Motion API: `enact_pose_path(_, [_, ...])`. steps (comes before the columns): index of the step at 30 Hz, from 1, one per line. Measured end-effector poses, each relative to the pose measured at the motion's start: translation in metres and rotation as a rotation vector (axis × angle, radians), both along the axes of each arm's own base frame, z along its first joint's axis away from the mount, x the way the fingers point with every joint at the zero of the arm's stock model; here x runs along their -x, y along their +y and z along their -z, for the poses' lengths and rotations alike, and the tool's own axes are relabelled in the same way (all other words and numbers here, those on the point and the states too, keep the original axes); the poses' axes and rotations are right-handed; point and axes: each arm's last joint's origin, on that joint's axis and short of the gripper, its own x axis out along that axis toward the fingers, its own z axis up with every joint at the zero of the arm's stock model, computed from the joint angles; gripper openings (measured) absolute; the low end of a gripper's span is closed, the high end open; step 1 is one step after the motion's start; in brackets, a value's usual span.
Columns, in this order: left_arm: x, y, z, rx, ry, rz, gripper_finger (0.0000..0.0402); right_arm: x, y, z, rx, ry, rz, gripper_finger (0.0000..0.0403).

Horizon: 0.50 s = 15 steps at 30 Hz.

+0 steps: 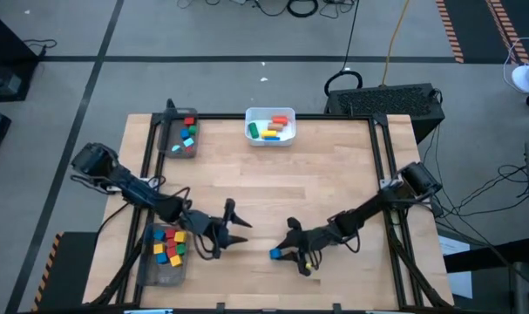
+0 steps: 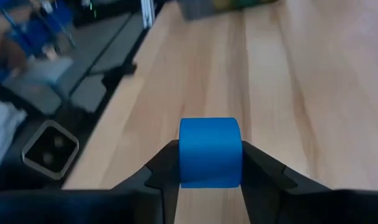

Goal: Sort blocks by size
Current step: Put the dark blue semicircle block into the top black bin

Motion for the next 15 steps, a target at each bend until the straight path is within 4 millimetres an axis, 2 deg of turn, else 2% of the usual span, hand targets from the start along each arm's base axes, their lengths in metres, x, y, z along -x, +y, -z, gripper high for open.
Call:
enact_pose_path(8, [-0.013,-0.009,0.003,-0.112,-0.039,0.109,0.0223,-0.011,-0.015,-0.011,-0.13,-0.08,0.085,0.012])
enact_pose_path(15, [-0.024,-0.014,0.003,-0.218,-0.063,0.158,0.0223,-0.019,-0.027,-0.019,-0.175,-0.155,0.119,0.0119])
